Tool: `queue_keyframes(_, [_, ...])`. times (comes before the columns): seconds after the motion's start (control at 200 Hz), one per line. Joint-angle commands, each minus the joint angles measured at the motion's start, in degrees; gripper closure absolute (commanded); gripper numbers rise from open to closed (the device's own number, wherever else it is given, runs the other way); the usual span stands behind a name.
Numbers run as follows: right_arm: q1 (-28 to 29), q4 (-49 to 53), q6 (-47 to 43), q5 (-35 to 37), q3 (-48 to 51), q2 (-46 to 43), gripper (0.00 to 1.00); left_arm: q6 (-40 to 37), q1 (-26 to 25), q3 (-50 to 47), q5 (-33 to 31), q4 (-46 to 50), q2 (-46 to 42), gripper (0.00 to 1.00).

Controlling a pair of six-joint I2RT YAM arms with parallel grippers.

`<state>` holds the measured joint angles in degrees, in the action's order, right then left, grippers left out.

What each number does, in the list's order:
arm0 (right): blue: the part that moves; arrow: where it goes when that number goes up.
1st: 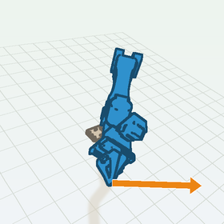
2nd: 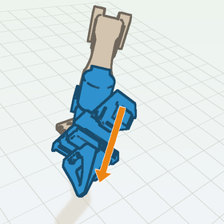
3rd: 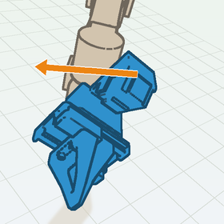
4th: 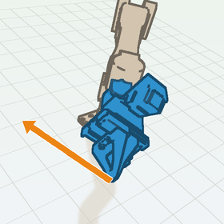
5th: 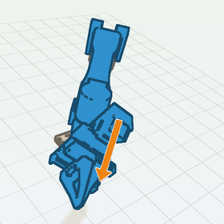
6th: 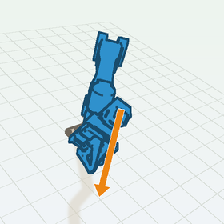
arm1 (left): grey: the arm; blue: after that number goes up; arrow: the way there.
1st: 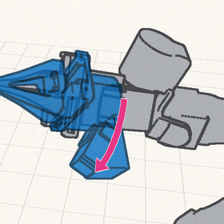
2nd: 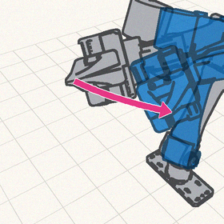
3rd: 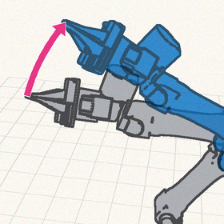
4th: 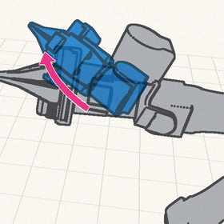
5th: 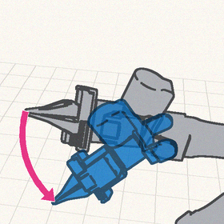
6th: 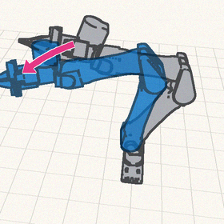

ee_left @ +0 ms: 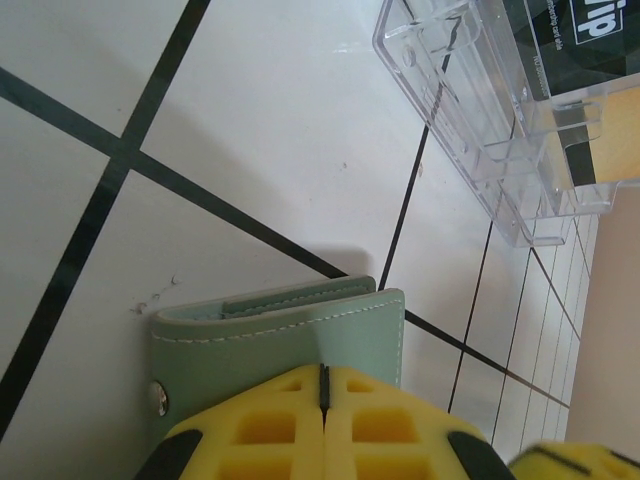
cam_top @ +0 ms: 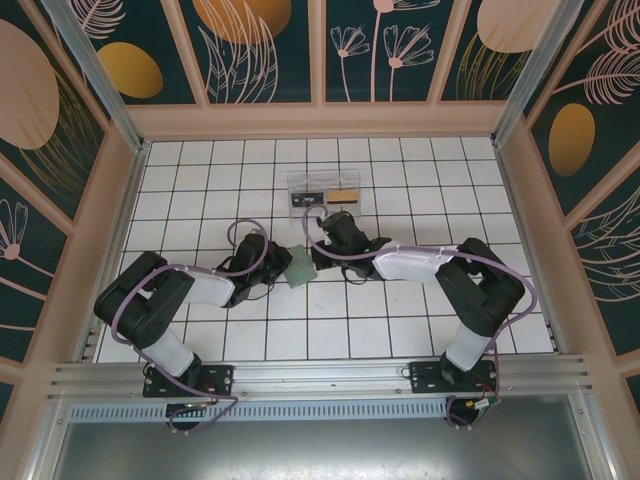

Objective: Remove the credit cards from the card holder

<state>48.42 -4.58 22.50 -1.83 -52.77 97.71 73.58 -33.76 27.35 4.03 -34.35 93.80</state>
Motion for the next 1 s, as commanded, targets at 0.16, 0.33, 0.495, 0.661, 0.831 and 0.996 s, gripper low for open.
queue_keyframes(0.16, [7.39,2.95,-10.28,8.54,-7.39,4.34,0.58,-1.25,0.23,0.51,0.97,7.69,2.27,1.0])
queue_keyframes(0.33, [7.78,1.42,-11.67,8.53,-6.41,4.97,0.57,-1.25,1.43,0.33,3.31,7.43,-0.95,1.0])
queue_keyframes(0.495, [8.09,0.99,-12.36,9.3,-5.59,4.86,0.58,-3.05,5.08,0.58,4.33,10.43,-7.9,0.98])
queue_keyframes(0.661, [8.51,1.93,-13.68,9.97,-7.07,6.42,0.6,-5.92,8.29,0.97,1.96,17.01,-14.31,0.97])
queue_keyframes(0.831, [8.79,3.27,-15.07,11.27,-8.4,9.26,0.59,-6.55,9.25,-0.09,0.2,18.96,-17.48,0.95])
queue_keyframes(0.996, [8.96,3.79,-15.86,12.73,-9.23,10.75,0.58,-6.31,9.25,-0.27,1.28,17.85,-16.74,0.95])
